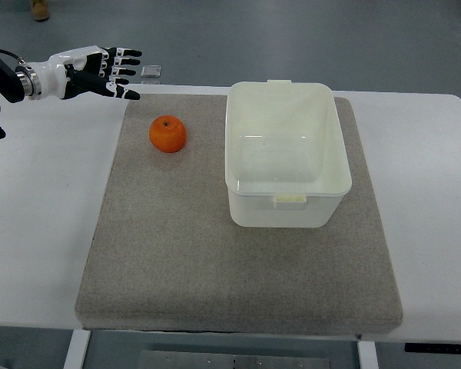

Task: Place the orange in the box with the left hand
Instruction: 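Reach the left hand forward and down toward the orange, then close the left hand fingers around the orange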

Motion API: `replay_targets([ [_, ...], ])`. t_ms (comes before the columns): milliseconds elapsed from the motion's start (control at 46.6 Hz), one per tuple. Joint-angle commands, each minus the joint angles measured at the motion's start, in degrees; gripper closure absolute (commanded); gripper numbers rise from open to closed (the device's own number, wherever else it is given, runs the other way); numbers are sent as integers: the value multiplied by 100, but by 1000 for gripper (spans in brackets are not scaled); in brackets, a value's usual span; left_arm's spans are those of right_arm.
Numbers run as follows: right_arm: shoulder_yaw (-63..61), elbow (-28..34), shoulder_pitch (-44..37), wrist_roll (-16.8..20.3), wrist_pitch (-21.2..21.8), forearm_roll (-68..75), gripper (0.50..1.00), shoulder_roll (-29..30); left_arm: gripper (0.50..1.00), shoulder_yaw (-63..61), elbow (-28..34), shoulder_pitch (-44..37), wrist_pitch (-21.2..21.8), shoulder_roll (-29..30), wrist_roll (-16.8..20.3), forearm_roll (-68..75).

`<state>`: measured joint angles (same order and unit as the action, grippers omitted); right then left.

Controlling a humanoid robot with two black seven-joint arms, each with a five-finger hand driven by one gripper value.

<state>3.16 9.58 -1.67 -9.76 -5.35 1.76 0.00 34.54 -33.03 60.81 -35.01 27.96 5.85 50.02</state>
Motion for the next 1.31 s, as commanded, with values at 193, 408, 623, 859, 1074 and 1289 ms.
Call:
replay_targets([
  [193, 0, 0, 0, 0, -1, 0, 574, 0, 504, -18, -537, 1, 117, -19, 101, 1290],
  [408, 0, 0, 0, 0, -1, 0, 574, 0, 504, -413, -546, 186, 513, -124, 101, 1748],
  [623, 0, 0, 0, 0, -1, 0, 574, 0, 504, -633, -546, 283, 610, -326, 101, 2090],
  [859, 0, 0, 0, 0, -1, 0, 574, 0, 504, -931, -529, 291, 1049, -572, 101, 2310],
  [1074, 0, 0, 0, 0, -1, 0, 574, 0, 504, -1353, -529, 283, 1629, -660, 101, 2582],
  [1289, 0, 0, 0, 0, -1, 0, 574, 0, 506, -1775, -493, 291, 1990, -801, 101, 2644],
])
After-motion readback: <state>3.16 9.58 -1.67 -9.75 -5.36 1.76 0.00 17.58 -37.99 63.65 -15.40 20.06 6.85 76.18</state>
